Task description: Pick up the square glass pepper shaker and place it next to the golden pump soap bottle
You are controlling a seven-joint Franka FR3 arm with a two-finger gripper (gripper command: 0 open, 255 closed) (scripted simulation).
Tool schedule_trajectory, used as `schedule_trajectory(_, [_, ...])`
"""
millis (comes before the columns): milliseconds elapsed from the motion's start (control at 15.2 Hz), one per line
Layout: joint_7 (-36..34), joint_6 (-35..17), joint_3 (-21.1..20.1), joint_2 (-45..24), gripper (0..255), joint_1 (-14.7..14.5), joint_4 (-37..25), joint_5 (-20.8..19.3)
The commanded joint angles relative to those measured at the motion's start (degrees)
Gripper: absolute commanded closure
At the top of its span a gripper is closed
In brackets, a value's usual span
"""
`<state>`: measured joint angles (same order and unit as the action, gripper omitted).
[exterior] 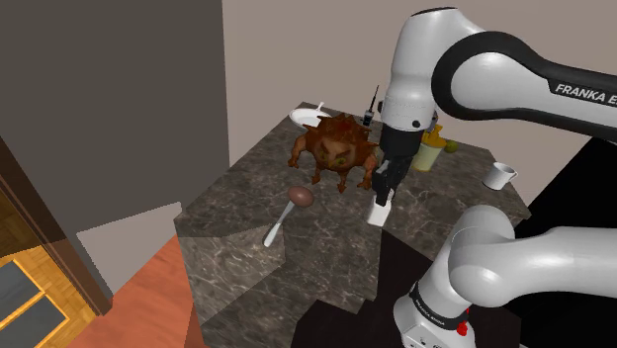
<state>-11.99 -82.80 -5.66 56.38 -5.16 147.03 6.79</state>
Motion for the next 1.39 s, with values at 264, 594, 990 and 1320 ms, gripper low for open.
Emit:
schedule_trajectory(264, [-0.2, 4.0, 0.4, -1.2, 255, 0.1, -5.2, -0.3])
schedule_trajectory(594, [-0.4, 7.2, 0.6, -2.7, 255, 0.2, -9.8, -0.6])
schedule_trajectory(990, [-0.6, 11.0, 0.9, -4.7, 255, 0.3, -15.7, -0.8])
schedule_trajectory(1320, [0.6, 13.3, 2.4, -5.9, 255, 0.6, -19.1, -2.2])
